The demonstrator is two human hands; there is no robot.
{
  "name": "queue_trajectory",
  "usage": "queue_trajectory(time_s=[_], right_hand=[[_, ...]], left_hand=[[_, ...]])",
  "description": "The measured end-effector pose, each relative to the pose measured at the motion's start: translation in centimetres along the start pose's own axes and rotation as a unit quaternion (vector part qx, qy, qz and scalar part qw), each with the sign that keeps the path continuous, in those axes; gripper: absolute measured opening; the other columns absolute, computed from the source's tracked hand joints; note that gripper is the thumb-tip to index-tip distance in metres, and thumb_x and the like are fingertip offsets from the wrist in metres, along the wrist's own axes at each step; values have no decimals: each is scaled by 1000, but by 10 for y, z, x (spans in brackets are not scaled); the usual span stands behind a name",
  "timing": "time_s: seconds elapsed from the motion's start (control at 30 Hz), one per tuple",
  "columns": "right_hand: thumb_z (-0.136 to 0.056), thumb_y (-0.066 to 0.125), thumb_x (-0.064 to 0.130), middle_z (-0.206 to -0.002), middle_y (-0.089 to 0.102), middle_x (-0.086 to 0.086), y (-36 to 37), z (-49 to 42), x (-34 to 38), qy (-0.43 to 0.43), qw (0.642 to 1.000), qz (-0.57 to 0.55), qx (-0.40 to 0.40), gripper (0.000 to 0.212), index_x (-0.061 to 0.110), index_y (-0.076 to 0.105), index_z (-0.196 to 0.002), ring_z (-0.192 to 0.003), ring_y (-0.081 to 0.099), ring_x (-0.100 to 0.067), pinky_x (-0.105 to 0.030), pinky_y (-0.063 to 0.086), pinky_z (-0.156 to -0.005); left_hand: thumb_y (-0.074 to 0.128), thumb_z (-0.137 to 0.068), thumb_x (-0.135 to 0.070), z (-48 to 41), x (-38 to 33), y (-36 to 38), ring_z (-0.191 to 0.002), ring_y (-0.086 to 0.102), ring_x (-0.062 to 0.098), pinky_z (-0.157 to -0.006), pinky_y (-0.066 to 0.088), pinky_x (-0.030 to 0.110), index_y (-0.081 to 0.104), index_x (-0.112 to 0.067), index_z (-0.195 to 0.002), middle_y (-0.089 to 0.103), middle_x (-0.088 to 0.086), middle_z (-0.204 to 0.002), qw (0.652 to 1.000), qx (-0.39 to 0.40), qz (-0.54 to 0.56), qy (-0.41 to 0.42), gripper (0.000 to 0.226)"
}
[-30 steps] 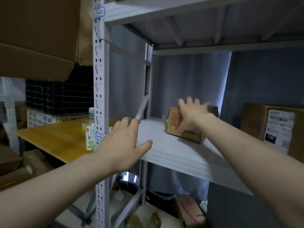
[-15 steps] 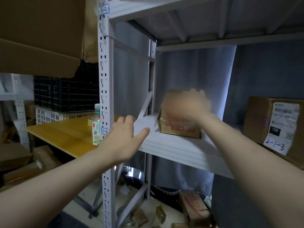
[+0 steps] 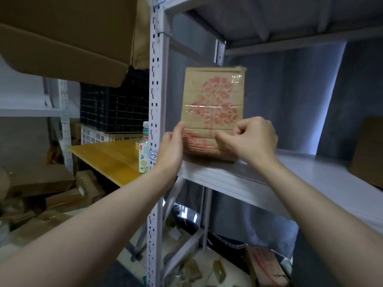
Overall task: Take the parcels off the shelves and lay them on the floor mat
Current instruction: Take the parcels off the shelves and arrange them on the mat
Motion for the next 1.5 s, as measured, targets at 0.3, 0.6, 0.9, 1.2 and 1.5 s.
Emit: queue_trajectory(time_s=[0.3, 0.6, 0.9, 1.2, 1.5], right_hand=[[-50, 73, 80, -46, 38, 3, 40, 23, -13, 198, 807, -528, 175, 87, 11, 62, -101, -31, 30, -13, -23, 35, -38], [-50, 80, 63, -46, 43, 1, 63, 61, 33, 138, 820, -474, 290, 84, 22, 54, -118, -35, 37, -13, -28, 46, -42], [-51, 54, 93, -93, 72, -20, 135, 162, 136, 185, 688, -417, 565, 111, 32, 41, -143, -83, 73, -43, -49, 58, -60], [-64, 28, 100, -115, 71, -1, 230, 246, 242, 269, 507, -439, 691, 96, 43, 54, -136, -102, 70, -31, -63, 55, -74], [-81, 71, 46, -116, 71, -12, 309, 383, 275, 326, 568, -450, 607, 49, 25, 66, -126, -105, 67, -33, -49, 53, -92]], left_hand=[[30, -89, -78, -4, 17, -32, -101, 71, 20, -90, 57, 37, 69, -26, -121, 74, -1, -111, 990, -19, 137, -24, 73], [29, -90, -75, 15, 44, -104, -111, 64, 30, -92, 50, 59, 70, -34, -115, 74, -3, -109, 967, -36, 230, -99, 63], [39, -92, -68, 82, 72, -279, -97, 71, 16, -75, 56, 41, 79, -36, -97, 75, -8, -108, 987, -53, 67, -134, 52], [41, -99, -55, 138, 76, -407, -112, 64, 33, -96, 52, 51, 66, -24, -113, 71, 8, -103, 953, -97, -159, -240, 42], [55, -63, -83, 209, 112, -450, -104, 64, 34, -82, 59, 46, 49, -17, -135, 58, 15, -126, 884, -44, -244, -397, 98]])
Point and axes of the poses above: each hand's wrist, its own z-axis away from the middle knuckle, its own y-axis out of the palm, x = y × z, the point moved 4 cm from there along -z, towards the middle knuckle
